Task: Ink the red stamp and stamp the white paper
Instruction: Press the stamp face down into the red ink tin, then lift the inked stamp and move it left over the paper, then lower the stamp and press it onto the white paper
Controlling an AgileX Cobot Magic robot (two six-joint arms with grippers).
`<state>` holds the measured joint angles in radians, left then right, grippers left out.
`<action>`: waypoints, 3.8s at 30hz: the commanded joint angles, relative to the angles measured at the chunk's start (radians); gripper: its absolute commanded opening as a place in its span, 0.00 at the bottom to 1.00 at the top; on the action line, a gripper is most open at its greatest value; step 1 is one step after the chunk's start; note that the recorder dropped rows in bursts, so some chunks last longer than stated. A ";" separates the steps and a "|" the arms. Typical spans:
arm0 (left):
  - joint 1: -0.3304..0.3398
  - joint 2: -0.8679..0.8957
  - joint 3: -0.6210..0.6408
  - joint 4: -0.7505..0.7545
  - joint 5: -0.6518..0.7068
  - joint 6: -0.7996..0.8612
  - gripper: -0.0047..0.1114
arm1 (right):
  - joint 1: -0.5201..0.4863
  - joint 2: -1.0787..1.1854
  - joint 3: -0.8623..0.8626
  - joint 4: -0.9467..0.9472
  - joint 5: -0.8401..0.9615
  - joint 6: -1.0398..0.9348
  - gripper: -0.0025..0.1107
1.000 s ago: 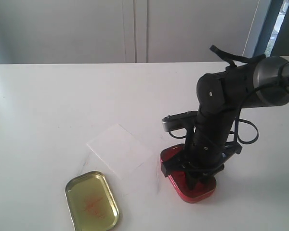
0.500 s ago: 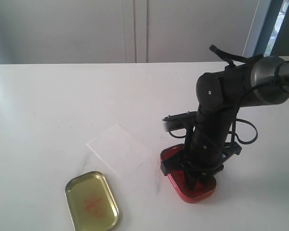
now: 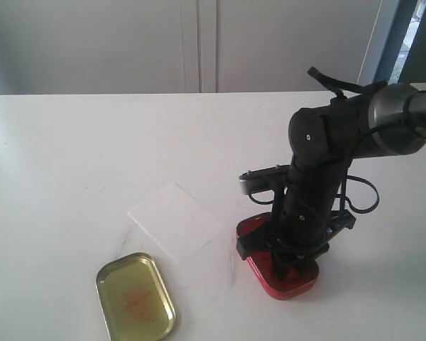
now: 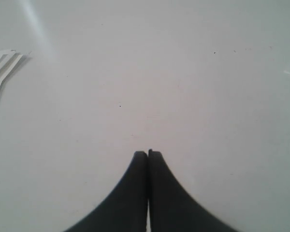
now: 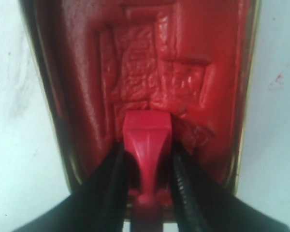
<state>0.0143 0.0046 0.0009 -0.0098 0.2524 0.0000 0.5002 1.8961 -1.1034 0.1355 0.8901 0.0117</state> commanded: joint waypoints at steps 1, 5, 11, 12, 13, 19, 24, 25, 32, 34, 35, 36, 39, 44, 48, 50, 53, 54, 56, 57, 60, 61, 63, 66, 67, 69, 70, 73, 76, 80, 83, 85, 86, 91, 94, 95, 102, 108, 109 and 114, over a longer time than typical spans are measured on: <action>-0.004 -0.005 -0.001 -0.012 0.002 0.000 0.04 | -0.003 -0.013 0.018 -0.002 -0.044 -0.012 0.02; -0.004 -0.005 -0.001 -0.012 0.002 0.000 0.04 | -0.003 -0.066 0.018 -0.004 -0.044 -0.012 0.02; -0.004 -0.005 -0.001 -0.012 0.002 0.000 0.04 | -0.003 -0.116 0.018 -0.004 -0.040 -0.012 0.02; -0.004 -0.005 -0.001 -0.012 0.002 0.000 0.04 | -0.003 -0.116 0.018 -0.004 -0.040 -0.012 0.02; -0.004 -0.005 -0.001 -0.012 0.002 0.000 0.04 | -0.003 -0.118 0.018 -0.004 -0.040 -0.012 0.02; -0.004 -0.005 -0.001 -0.012 0.002 0.000 0.04 | -0.003 -0.118 0.018 -0.004 -0.040 -0.012 0.02; -0.004 -0.005 -0.001 -0.012 0.002 0.000 0.04 | -0.003 -0.118 0.018 -0.004 -0.040 -0.012 0.02; -0.004 -0.005 -0.001 -0.012 0.002 0.000 0.04 | -0.003 -0.118 0.018 -0.004 -0.040 -0.012 0.02; -0.004 -0.005 -0.001 -0.012 0.002 0.000 0.04 | -0.003 -0.118 0.018 -0.004 -0.040 -0.012 0.02; -0.004 -0.005 -0.001 -0.012 0.002 0.000 0.04 | -0.003 -0.118 0.018 -0.004 -0.040 -0.012 0.02; -0.004 -0.005 -0.001 -0.012 0.002 0.000 0.04 | -0.003 -0.118 0.018 -0.004 -0.040 -0.012 0.02; -0.004 -0.005 -0.001 -0.012 0.002 0.000 0.04 | -0.003 -0.118 0.018 -0.004 -0.040 -0.012 0.02; -0.004 -0.005 -0.001 -0.012 0.002 0.000 0.04 | -0.003 -0.118 0.018 -0.004 -0.038 -0.012 0.02; -0.004 -0.005 -0.001 -0.012 0.002 0.000 0.04 | -0.003 -0.118 -0.008 -0.004 -0.014 -0.012 0.02; -0.004 -0.005 -0.001 -0.012 0.002 0.000 0.04 | -0.003 -0.118 -0.057 -0.002 0.010 -0.012 0.02; -0.004 -0.005 -0.001 -0.012 0.002 0.000 0.04 | -0.003 -0.118 -0.080 -0.001 0.029 -0.012 0.02; -0.004 -0.005 -0.001 -0.012 0.002 0.000 0.04 | -0.003 -0.108 -0.112 -0.001 0.055 -0.012 0.02; -0.004 -0.005 -0.001 -0.012 0.002 0.000 0.04 | -0.003 -0.106 -0.124 -0.001 0.063 -0.012 0.02; -0.004 -0.005 -0.001 -0.012 0.002 0.000 0.04 | -0.003 -0.092 -0.157 -0.001 0.086 -0.019 0.02; -0.004 -0.005 -0.001 -0.012 0.002 0.000 0.04 | -0.003 -0.083 -0.172 -0.001 0.097 -0.022 0.02; -0.004 -0.005 -0.001 -0.012 0.002 0.000 0.04 | -0.001 -0.057 -0.227 -0.001 0.129 -0.034 0.02; -0.004 -0.005 -0.001 -0.012 0.002 0.000 0.04 | -0.001 -0.052 -0.246 -0.001 0.136 -0.034 0.02; -0.004 -0.005 -0.001 -0.012 0.002 0.000 0.04 | -0.001 -0.032 -0.285 -0.001 0.155 -0.035 0.02; -0.004 -0.005 -0.001 -0.012 0.002 0.000 0.04 | -0.001 -0.003 -0.338 0.000 0.182 -0.042 0.02; -0.004 -0.005 -0.001 -0.012 0.002 0.000 0.04 | -0.001 0.009 -0.356 0.002 0.193 -0.045 0.02; -0.004 -0.005 -0.001 -0.012 0.002 0.000 0.04 | -0.001 0.027 -0.386 0.002 0.209 -0.054 0.02; -0.004 -0.005 -0.001 -0.012 0.002 0.000 0.04 | -0.001 0.036 -0.402 0.002 0.211 -0.056 0.02; -0.004 -0.005 -0.001 -0.012 0.002 0.000 0.04 | -0.001 0.063 -0.450 0.002 0.227 -0.060 0.02; -0.004 -0.005 -0.001 -0.012 0.002 0.000 0.04 | 0.003 0.104 -0.505 0.006 0.255 -0.074 0.02; -0.004 -0.005 -0.001 -0.012 0.002 0.000 0.04 | 0.024 0.161 -0.582 0.006 0.276 -0.085 0.02; -0.004 -0.005 -0.001 -0.012 0.002 0.000 0.04 | 0.043 0.205 -0.638 0.004 0.290 -0.087 0.02; -0.004 -0.005 -0.001 -0.012 0.002 0.000 0.04 | 0.054 0.233 -0.678 0.004 0.301 -0.092 0.02; -0.004 -0.005 -0.001 -0.012 0.002 0.000 0.04 | 0.061 0.249 -0.693 0.004 0.303 -0.092 0.02; -0.004 -0.005 -0.001 -0.012 0.002 0.000 0.04 | 0.088 0.323 -0.790 0.004 0.331 -0.096 0.02; -0.004 -0.005 -0.001 -0.012 0.002 0.000 0.04 | 0.102 0.363 -0.844 0.004 0.331 -0.106 0.02; -0.004 -0.005 -0.001 -0.012 0.002 0.000 0.04 | 0.108 0.377 -0.860 0.004 0.331 -0.112 0.02; -0.004 -0.005 -0.001 -0.012 0.002 0.000 0.04 | 0.136 0.450 -0.937 0.006 0.331 -0.121 0.02; -0.004 -0.005 -0.001 -0.012 0.002 0.000 0.04 | 0.163 0.469 -0.942 0.006 0.331 -0.121 0.02; -0.004 -0.005 -0.001 -0.012 0.002 0.000 0.04 | 0.167 0.469 -0.942 0.003 0.331 -0.121 0.02; -0.004 -0.005 -0.001 -0.012 0.002 0.000 0.04 | 0.184 0.469 -0.942 0.002 0.331 -0.121 0.02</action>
<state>0.0143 0.0046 0.0009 -0.0098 0.2524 0.0000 0.6785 2.3680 -2.0377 0.1372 1.2170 -0.0966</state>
